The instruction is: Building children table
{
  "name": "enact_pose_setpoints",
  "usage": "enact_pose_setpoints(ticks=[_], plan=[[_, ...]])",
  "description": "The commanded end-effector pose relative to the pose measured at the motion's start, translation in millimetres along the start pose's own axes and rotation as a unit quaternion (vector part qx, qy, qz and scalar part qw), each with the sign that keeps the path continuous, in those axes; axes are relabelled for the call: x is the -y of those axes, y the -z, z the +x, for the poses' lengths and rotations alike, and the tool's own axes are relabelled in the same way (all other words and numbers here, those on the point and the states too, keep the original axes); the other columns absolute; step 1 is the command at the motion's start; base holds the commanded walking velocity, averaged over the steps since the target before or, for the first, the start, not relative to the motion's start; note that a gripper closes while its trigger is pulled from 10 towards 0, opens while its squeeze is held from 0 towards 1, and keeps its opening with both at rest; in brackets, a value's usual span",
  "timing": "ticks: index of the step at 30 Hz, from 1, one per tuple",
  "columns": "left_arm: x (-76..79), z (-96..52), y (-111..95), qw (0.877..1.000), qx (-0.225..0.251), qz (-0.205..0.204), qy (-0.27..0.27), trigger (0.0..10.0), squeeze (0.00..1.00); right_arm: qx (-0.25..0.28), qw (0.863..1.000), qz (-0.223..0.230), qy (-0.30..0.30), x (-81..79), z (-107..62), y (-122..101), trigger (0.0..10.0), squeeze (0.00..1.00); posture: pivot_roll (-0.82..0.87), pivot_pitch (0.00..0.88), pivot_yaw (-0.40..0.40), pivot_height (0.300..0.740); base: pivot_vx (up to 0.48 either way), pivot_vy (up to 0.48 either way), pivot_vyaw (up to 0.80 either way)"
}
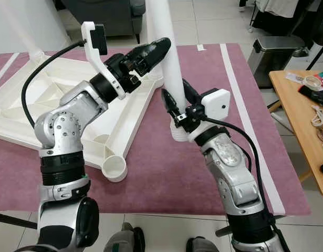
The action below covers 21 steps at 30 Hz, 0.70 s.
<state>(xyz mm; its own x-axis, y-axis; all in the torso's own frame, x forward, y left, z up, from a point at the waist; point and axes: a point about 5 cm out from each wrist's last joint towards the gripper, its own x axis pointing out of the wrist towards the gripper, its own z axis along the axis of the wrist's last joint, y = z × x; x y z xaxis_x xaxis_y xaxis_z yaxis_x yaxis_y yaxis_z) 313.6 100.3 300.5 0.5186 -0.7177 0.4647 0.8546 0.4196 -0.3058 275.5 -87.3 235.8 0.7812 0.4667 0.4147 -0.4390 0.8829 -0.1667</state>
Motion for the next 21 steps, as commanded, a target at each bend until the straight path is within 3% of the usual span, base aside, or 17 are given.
enact_pose_setpoints(ticks=[1, 9, 15, 16, 17, 18, 21], plan=[[4.5, -0.3, 1.6, 0.998, -0.007, 0.015, 0.069, 10.0, 0.0, 0.016, 1.0, -0.005, -0.014, -7.3, 0.6, -3.0, 10.0, 0.0, -0.06, 0.074, 0.139, 0.74, 0.0, 0.0, 0.0], [-8.8, 8.5, 7.5, 1.0, -0.015, 0.009, 0.002, 10.0, 0.0, 0.025, 0.998, -0.029, -0.051, -21.7, -1.8, -4.8, 10.0, 0.0, -0.07, 0.071, 0.145, 0.74, 0.0, 0.0, 0.0], [-11.2, 10.0, 8.2, 1.0, -0.014, 0.007, -0.008, 10.0, 0.0, 0.022, 0.998, -0.032, -0.056, -23.9, -2.4, -3.6, 10.0, 0.0, -0.07, 0.071, 0.147, 0.74, 0.0, 0.0, 0.0], [-11.3, 9.6, 7.6, 1.0, -0.013, 0.007, -0.009, 0.7, 0.0, 0.019, 0.998, -0.032, -0.052, -22.8, -2.7, -2.1, 10.0, 0.0, -0.07, 0.071, 0.147, 0.74, 0.0, 0.0, 0.0], [-11.3, 9.6, 7.6, 1.0, -0.013, 0.007, -0.009, 0.7, 0.0, 0.019, 0.998, -0.032, -0.052, -22.8, -2.7, -2.1, 10.0, 0.0, -0.07, 0.071, 0.147, 0.74, 0.0, 0.0, 0.0], [-11.3, 8.7, 6.9, 1.0, -0.012, 0.008, -0.009, 0.0, 0.0, 0.015, 0.998, -0.03, -0.047, -21.2, -2.9, -0.7, 10.0, 0.0, -0.07, 0.071, 0.147, 0.74, 0.0, 0.0, 0.0], [-10.5, 6.0, 6.5, 1.0, -0.013, 0.011, -0.007, 0.0, 0.0, 0.009, 0.999, -0.029, -0.035, -17.3, -3.0, 2.1, 10.0, 0.0, -0.07, 0.071, 0.147, 0.74, 0.0, 0.0, 0.0]])
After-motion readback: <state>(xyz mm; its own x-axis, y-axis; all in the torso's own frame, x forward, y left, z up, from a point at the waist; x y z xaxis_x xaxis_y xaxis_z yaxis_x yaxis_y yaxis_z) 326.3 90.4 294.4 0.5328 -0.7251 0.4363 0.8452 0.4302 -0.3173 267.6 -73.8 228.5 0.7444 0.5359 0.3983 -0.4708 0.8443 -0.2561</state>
